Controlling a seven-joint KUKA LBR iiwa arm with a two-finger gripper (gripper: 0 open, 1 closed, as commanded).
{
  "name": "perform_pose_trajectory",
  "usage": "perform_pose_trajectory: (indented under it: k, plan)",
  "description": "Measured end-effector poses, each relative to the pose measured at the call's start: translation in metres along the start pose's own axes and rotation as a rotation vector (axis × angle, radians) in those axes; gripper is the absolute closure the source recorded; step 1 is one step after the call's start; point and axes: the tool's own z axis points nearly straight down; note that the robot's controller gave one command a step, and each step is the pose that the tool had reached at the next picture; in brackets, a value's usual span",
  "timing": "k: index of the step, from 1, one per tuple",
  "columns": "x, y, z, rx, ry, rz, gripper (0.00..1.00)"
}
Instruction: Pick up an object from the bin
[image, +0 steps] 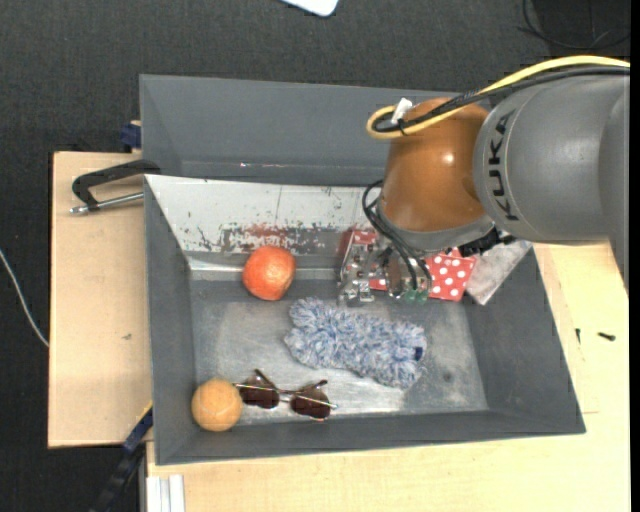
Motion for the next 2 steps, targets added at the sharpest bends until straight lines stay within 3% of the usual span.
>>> perform_pose_trajectory:
  k: [2]
  plan:
    - [-0.0087,0.0009,-0.0085,0.0,-0.003,-0.002,1.0]
